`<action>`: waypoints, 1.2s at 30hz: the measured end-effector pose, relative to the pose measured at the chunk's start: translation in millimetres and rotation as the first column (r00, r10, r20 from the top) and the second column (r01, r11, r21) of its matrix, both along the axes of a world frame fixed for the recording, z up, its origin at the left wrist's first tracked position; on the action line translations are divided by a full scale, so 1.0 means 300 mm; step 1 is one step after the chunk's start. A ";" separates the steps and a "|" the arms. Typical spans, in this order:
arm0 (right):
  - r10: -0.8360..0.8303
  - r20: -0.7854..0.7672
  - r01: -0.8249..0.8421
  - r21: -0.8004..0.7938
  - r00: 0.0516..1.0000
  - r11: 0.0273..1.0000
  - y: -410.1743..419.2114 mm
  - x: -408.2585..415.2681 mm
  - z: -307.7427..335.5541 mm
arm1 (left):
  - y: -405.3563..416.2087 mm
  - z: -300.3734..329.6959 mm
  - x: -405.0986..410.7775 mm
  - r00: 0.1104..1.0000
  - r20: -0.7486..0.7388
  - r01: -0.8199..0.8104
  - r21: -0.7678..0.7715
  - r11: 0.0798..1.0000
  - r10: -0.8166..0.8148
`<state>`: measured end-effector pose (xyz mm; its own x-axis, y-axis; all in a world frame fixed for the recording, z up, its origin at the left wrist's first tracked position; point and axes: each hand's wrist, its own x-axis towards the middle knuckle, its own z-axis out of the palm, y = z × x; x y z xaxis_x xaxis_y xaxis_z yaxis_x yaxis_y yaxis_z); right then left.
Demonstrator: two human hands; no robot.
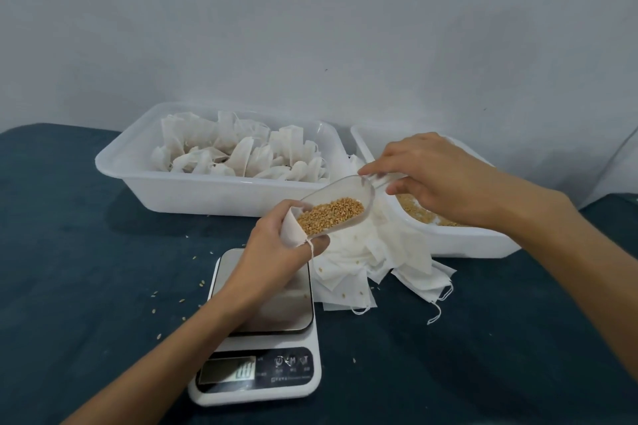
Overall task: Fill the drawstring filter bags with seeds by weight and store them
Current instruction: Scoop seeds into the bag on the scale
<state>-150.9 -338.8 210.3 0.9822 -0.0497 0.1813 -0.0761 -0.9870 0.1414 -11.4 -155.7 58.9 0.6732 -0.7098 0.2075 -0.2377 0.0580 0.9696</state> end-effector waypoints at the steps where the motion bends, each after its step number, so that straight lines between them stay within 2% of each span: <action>1: 0.000 0.000 0.000 -0.014 1.000 1.000 0.000 0.000 -0.002 | 0.000 -0.001 0.000 1.000 0.006 -0.002 -0.001 1.000 0.002; 8: 0.008 -0.008 -0.008 -0.095 1.000 0.995 0.004 0.000 0.001 | -0.004 -0.022 -0.004 1.000 0.013 0.020 -0.003 1.000 -0.020; 16: -0.008 -0.007 0.007 -0.140 1.000 0.990 0.020 -0.009 0.025 | 0.005 -0.011 -0.017 0.996 -0.035 0.073 -0.115 0.991 -0.077; 36: 0.000 -0.050 -0.016 -0.320 0.999 0.947 0.074 0.007 0.081 | 0.006 0.000 -0.029 0.994 -0.077 0.069 -0.164 0.984 -0.083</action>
